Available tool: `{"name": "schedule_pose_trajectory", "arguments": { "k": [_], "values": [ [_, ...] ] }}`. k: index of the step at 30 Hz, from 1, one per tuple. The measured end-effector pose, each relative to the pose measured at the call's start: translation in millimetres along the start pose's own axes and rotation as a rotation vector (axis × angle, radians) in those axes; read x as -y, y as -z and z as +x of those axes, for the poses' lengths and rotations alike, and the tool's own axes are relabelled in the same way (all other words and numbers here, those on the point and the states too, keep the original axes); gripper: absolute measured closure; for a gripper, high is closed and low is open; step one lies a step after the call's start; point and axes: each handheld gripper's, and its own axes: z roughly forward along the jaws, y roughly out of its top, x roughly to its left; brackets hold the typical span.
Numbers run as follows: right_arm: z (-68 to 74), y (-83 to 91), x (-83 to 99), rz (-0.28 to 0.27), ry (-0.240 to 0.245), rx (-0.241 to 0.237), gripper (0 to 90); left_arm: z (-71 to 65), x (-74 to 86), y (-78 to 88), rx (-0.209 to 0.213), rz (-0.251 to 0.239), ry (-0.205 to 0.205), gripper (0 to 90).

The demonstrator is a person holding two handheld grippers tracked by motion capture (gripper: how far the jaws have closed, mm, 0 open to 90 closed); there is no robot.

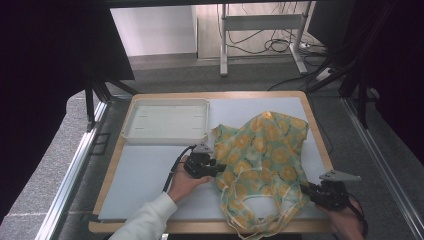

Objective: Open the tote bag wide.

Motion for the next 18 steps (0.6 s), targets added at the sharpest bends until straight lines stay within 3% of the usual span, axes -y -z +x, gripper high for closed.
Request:
{"name": "schedule_pose_trajectory", "arguments": {
  "k": [6,13,18],
  "values": [
    [0.0,6.6,-1.7,-0.038,0.003,0.007,61.4,1.2,-0.7,18.4,-0.016,-0.040,0.009,45.3],
    [6.6,20.3,-6.8,-0.095,0.015,0.009,54.0,-6.7,0.8,38.7,-0.007,-0.060,0.000,44.1],
    [14.5,22.3,-10.3,-0.104,0.050,-0.022,51.0,-19.5,2.0,41.9,0.012,-0.041,-0.042,44.2]
  ]
}}
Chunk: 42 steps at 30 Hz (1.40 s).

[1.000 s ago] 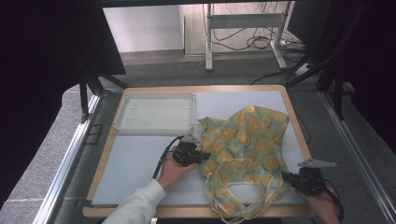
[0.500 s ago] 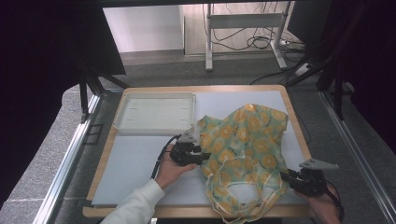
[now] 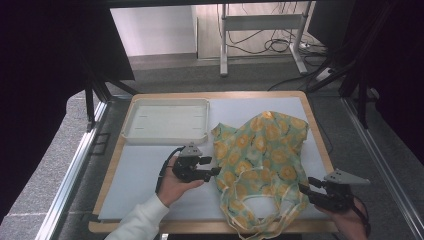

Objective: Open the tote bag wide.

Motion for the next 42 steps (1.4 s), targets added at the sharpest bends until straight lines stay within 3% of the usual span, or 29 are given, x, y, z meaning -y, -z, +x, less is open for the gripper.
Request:
{"name": "schedule_pose_trajectory", "arguments": {
  "k": [7,19,22,34,42],
  "values": [
    [7.0,-2.4,-1.9,0.003,0.027,-0.017,48.6,-16.9,0.3,-4.7,0.027,0.036,-0.058,43.6],
    [18.9,4.8,-10.7,-0.027,0.047,-0.063,46.1,-28.3,0.4,-9.8,0.070,0.056,-0.077,41.9],
    [27.5,0.4,-12.5,-0.008,0.078,-0.089,45.1,-32.5,1.0,-12.5,0.081,0.064,-0.084,41.6],
    [47.0,-21.8,-14.2,0.063,0.122,-0.144,44.5,-41.5,2.4,-18.7,0.112,0.088,-0.097,40.3],
    [56.2,-45.2,-12.0,0.141,0.128,-0.168,46.0,-41.4,3.5,-20.1,0.112,0.092,-0.094,40.0]
  ]
}}
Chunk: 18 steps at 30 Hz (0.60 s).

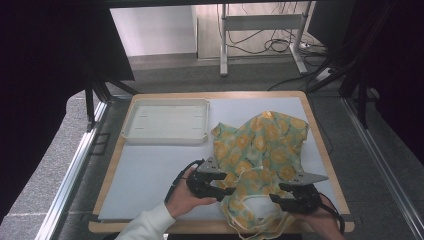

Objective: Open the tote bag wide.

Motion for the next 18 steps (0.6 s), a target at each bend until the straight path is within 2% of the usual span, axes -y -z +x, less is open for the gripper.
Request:
{"name": "schedule_pose_trajectory", "arguments": {
  "k": [3,6,10,15,18],
  "values": [
    [0.8,-6.3,-0.9,0.024,0.008,0.011,57.2,-1.3,0.2,-0.6,0.003,0.003,-0.004,39.2],
    [-2.3,-8.3,-2.0,0.032,-0.020,0.002,71.0,-3.1,1.0,-1.1,0.003,0.012,-0.012,36.3],
    [-5.3,-11.1,-1.8,0.042,-0.036,0.000,81.8,-9.0,2.3,-3.5,0.005,0.016,-0.021,30.6],
    [-8.1,-14.1,-1.5,0.043,-0.045,-0.005,86.3,-17.8,4.3,-11.8,0.006,0.055,-0.068,27.3],
    [-9.3,-14.4,-1.5,0.046,-0.046,-0.006,86.7,-21.0,5.7,-19.1,0.005,0.080,-0.082,26.7]
  ]
}}
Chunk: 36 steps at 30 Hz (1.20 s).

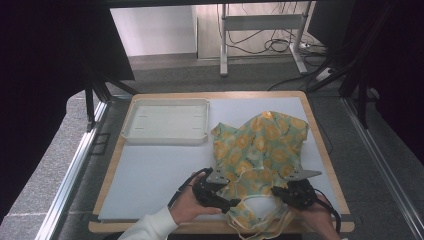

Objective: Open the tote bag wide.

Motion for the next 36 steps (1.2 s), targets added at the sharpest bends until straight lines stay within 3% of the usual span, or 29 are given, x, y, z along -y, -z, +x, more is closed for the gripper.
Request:
{"name": "schedule_pose_trajectory", "arguments": {
  "k": [4,9,12,17,23,36],
  "values": [
    [-1.1,-0.7,0.4,-0.002,-0.003,0.000,87.0,-1.8,0.3,-8.1,-0.017,0.015,-0.014,32.2],
    [-2.1,0.9,0.4,-0.008,-0.016,-0.011,87.8,-0.3,2.2,-9.3,-0.019,0.024,-0.022,56.4],
    [-3.9,3.2,0.5,-0.019,-0.019,-0.015,88.3,2.6,2.3,-5.9,-0.010,0.004,-0.007,69.1],
    [-4.4,7.2,0.2,-0.032,-0.021,-0.019,88.6,8.0,2.0,-0.3,0.010,-0.020,0.016,82.6],
    [-3.7,10.8,-0.7,-0.053,-0.011,-0.027,88.6,12.6,1.3,7.2,0.028,-0.054,0.038,87.4],
    [-5.4,24.6,-10.6,-0.118,0.001,-0.033,88.8,20.8,-4.6,26.0,0.055,-0.121,0.063,88.9]
  ]
}}
